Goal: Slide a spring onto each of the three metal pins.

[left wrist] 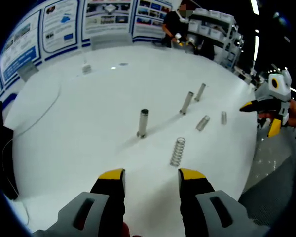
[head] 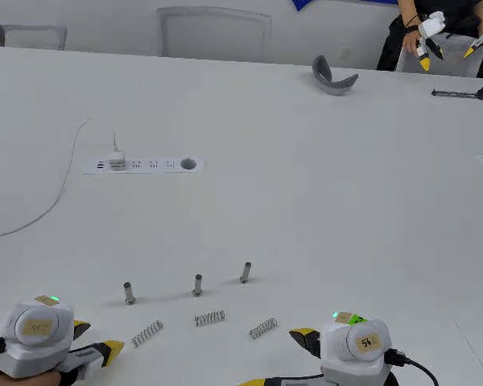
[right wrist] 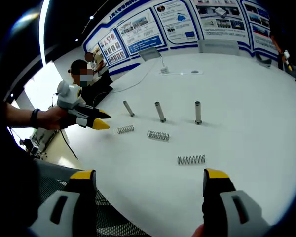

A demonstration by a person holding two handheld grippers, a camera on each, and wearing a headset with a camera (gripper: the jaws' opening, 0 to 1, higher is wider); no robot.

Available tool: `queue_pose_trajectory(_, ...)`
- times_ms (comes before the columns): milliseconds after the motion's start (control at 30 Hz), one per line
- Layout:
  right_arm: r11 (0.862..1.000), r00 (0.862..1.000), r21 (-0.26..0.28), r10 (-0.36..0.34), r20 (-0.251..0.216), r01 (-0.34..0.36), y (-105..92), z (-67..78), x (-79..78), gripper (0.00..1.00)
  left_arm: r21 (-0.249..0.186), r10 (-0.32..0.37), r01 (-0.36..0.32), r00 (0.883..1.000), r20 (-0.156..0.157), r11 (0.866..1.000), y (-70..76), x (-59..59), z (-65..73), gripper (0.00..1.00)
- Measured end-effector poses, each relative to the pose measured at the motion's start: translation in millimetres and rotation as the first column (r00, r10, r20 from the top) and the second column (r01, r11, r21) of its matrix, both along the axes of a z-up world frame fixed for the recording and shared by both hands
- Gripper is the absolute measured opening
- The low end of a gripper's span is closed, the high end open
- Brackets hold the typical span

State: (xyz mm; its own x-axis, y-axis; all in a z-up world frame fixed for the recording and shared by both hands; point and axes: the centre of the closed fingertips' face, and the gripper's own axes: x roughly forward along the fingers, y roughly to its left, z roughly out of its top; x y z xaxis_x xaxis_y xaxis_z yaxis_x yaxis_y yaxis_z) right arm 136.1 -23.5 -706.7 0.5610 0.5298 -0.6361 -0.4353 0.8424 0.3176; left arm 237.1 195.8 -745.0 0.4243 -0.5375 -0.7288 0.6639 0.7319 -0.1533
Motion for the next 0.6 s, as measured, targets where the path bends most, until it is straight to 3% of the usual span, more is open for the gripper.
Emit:
queue_pose_trajectory(233,1.0,1.0,0.004,0.005,0.0,-0.005,2.0,-1.6,2.9,0.91,-0.025,-0.016,0.016,1.0,-0.007,1.0,-1.3,-12.0,6.4,0.54)
queue_pose_trajectory(433,1.0,1.0,0.005,0.015,0.0,-0.015,5.0,-2.2,4.2,0.91,-0.035,-0.038,0.039,0.999,0.006,0.999,-1.0,-17.8,15.7,0.58)
queue_pose_trajectory(533,1.0,1.0,0.008,0.018,0.003,-0.018,5.9,-1.6,5.3,0.91,-0.056,-0.042,0.041,0.999,-0.013,0.998,1.0,-21.2,18.1,0.64)
queue_pose_trajectory(600,1.0,1.0,0.008,0.019,0.004,-0.019,6.5,-0.6,5.7,0.91,-0.054,-0.051,0.051,0.999,-0.002,0.997,2.5,-22.5,20.8,0.65)
